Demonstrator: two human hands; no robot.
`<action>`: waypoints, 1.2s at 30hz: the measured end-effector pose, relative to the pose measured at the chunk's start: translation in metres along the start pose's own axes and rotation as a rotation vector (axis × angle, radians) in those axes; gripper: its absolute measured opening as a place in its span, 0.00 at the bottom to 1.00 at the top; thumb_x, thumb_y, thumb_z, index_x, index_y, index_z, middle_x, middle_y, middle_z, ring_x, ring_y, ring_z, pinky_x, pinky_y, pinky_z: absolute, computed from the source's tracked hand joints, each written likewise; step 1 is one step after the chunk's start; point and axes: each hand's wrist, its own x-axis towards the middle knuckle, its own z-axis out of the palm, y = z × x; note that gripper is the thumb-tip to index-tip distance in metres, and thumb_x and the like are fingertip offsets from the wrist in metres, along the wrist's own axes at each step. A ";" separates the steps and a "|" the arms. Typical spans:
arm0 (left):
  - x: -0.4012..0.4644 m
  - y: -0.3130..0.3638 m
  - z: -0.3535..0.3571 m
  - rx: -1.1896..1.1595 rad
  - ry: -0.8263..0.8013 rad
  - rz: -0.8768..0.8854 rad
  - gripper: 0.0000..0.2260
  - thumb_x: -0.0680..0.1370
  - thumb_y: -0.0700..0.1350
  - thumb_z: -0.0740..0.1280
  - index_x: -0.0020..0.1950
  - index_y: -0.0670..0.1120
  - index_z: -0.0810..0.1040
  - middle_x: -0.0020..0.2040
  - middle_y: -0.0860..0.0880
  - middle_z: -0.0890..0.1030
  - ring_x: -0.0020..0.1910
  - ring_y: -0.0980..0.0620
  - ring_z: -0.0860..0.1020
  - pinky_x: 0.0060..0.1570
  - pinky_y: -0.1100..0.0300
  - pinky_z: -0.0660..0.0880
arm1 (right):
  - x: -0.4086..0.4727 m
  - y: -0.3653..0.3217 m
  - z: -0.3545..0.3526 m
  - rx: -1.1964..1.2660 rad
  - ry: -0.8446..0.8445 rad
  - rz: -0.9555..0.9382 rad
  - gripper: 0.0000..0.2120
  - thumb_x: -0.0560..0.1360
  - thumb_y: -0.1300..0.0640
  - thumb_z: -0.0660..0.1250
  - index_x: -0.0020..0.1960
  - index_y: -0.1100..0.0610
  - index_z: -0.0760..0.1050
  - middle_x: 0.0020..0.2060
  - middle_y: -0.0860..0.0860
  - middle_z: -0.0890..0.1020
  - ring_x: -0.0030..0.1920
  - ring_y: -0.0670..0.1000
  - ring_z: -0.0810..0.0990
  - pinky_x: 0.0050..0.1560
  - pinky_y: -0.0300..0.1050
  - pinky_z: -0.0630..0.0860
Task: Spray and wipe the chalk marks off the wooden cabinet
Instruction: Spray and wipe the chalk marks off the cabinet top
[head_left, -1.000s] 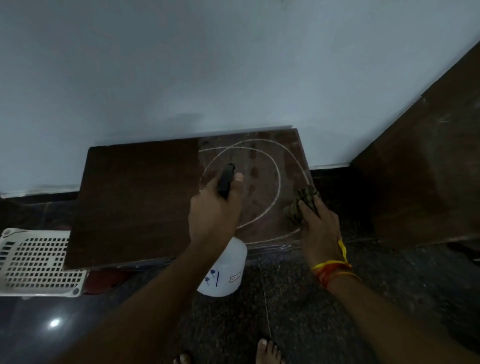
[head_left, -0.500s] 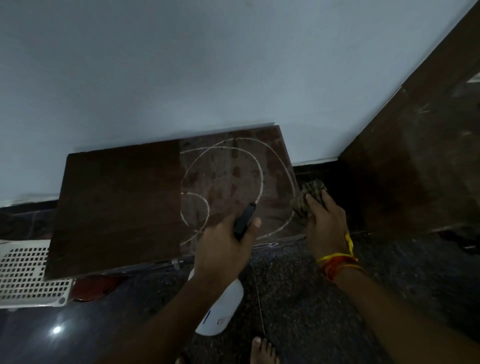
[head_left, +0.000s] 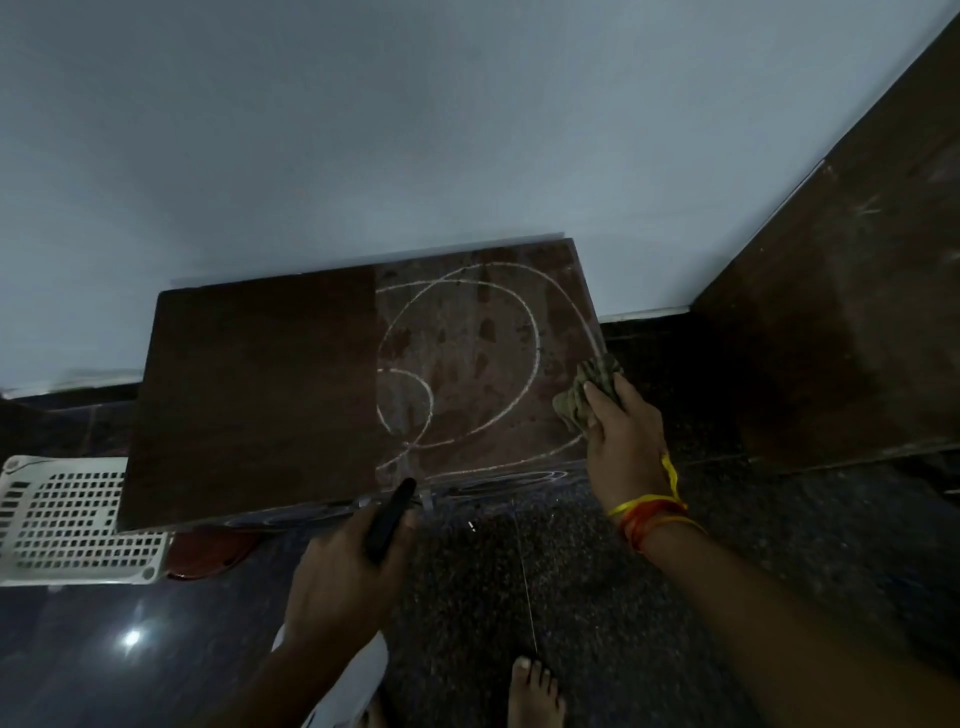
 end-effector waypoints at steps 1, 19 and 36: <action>-0.002 -0.004 -0.002 0.007 0.001 -0.020 0.21 0.76 0.66 0.60 0.53 0.51 0.79 0.29 0.49 0.80 0.27 0.48 0.78 0.31 0.46 0.77 | 0.000 -0.002 0.001 0.000 -0.011 0.001 0.21 0.77 0.69 0.61 0.69 0.62 0.70 0.72 0.63 0.64 0.67 0.66 0.63 0.68 0.58 0.64; -0.005 0.078 0.044 -0.269 0.023 0.075 0.16 0.76 0.66 0.60 0.42 0.56 0.76 0.29 0.47 0.75 0.29 0.45 0.75 0.30 0.53 0.70 | 0.019 0.005 -0.024 0.034 0.077 0.095 0.19 0.77 0.67 0.61 0.67 0.63 0.71 0.71 0.64 0.65 0.66 0.69 0.65 0.67 0.58 0.64; 0.018 0.018 -0.038 -0.536 0.355 -0.213 0.14 0.69 0.62 0.60 0.42 0.54 0.76 0.37 0.34 0.79 0.36 0.31 0.77 0.34 0.39 0.76 | -0.030 -0.102 0.122 -0.262 -0.226 -0.274 0.29 0.77 0.45 0.51 0.75 0.57 0.60 0.74 0.59 0.61 0.72 0.65 0.62 0.68 0.65 0.63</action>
